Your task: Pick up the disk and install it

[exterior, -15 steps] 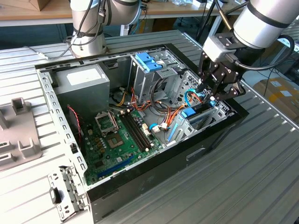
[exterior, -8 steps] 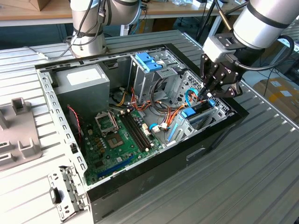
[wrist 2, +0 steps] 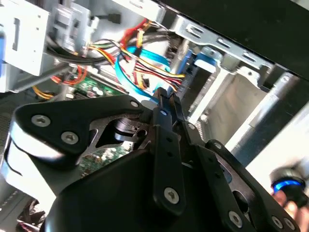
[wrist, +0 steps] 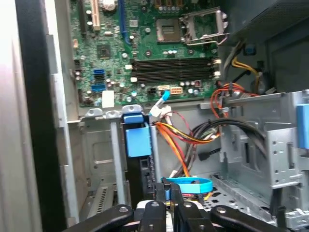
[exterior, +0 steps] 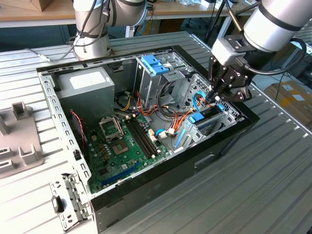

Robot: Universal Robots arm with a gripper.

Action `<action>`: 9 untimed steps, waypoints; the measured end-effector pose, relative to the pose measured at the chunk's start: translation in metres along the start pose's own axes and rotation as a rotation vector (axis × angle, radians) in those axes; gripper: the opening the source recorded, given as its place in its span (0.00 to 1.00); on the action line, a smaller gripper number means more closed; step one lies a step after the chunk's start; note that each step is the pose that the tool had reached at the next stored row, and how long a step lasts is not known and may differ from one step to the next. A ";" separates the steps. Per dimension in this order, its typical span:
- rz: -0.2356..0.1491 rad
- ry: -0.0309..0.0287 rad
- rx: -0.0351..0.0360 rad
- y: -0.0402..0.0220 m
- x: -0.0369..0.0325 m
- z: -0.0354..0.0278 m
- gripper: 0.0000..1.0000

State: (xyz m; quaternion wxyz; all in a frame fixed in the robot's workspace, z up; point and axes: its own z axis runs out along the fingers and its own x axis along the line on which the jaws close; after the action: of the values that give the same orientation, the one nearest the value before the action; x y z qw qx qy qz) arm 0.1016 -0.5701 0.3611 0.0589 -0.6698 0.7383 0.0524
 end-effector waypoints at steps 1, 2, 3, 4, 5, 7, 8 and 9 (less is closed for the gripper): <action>0.000 -0.0004 -0.0001 0.0000 -0.0001 0.0000 0.16; 0.000 -0.0002 -0.0001 0.0000 -0.0001 0.0000 0.16; -0.003 0.0000 -0.0007 -0.0001 0.0005 -0.0001 0.16; -0.022 -0.0001 -0.0036 -0.0001 0.0006 0.0000 0.16; -0.037 -0.0002 -0.0060 -0.0001 0.0006 0.0001 0.16; -0.063 -0.0002 -0.0101 -0.0001 0.0007 0.0004 0.16; -0.067 -0.0002 -0.0107 -0.0001 0.0008 0.0006 0.16; -0.068 -0.0003 -0.0109 -0.0002 0.0008 0.0009 0.16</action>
State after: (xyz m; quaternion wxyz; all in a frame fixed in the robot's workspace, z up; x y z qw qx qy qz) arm 0.1017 -0.5708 0.3600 0.0571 -0.6948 0.7148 0.0545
